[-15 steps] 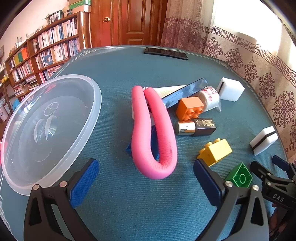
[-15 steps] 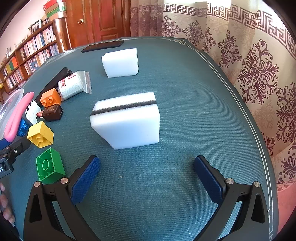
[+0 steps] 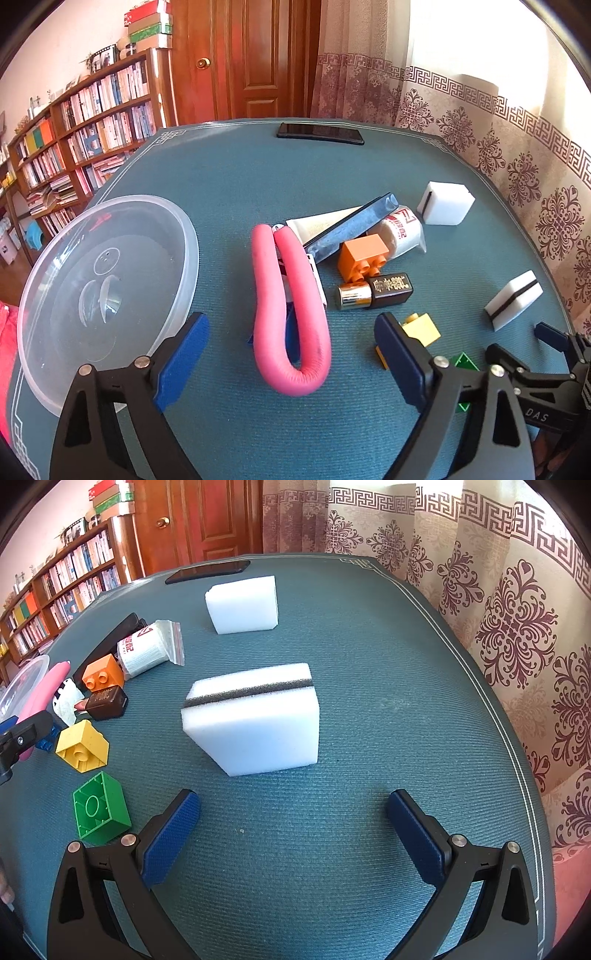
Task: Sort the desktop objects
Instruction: 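Close the left gripper on the pink foam tube, then lift the pink tube with the left gripper while the right gripper grasps the white sponge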
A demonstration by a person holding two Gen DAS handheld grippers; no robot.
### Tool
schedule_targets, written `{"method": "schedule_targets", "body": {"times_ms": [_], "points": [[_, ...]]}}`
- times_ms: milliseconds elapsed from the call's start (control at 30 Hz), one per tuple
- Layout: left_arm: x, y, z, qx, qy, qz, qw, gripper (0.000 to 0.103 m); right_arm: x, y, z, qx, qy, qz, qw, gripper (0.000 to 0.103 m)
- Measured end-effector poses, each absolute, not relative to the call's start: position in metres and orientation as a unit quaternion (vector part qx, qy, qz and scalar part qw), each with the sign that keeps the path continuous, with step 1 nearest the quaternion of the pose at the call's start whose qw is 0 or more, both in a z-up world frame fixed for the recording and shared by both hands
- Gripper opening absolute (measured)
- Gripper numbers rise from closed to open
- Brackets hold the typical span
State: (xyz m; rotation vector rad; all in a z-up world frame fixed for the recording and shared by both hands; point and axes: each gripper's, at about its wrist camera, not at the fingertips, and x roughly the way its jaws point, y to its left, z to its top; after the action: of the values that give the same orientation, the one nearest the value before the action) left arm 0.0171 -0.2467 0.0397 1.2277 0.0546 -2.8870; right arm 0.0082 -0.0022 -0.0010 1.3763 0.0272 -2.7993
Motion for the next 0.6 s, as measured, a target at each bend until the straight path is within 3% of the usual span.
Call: {"method": "schedule_targets", "body": {"times_ms": [267,467,533,600], "points": [[0.000,-0.242,0.039,0.393,0.003,-0.919,0.001,0.076,0.009,-0.003,-0.001,0.440,0.006,-0.898,0.013,0.103],[-0.008,-0.246,0.031,0.410,0.015,-0.912,-0.004,0.055,0.010,-0.002,0.001,0.436,-0.003,-0.900,0.018,0.103],[-0.009,-0.247,0.029,0.414,0.019,-0.910,-0.006,0.043,0.010,0.001,0.002,0.434,-0.010,-0.901,0.021,0.103],[-0.008,-0.248,0.028,0.415,0.024,-0.909,-0.011,0.041,0.011,0.003,0.004,0.431,-0.018,-0.902,0.025,0.103]]}}
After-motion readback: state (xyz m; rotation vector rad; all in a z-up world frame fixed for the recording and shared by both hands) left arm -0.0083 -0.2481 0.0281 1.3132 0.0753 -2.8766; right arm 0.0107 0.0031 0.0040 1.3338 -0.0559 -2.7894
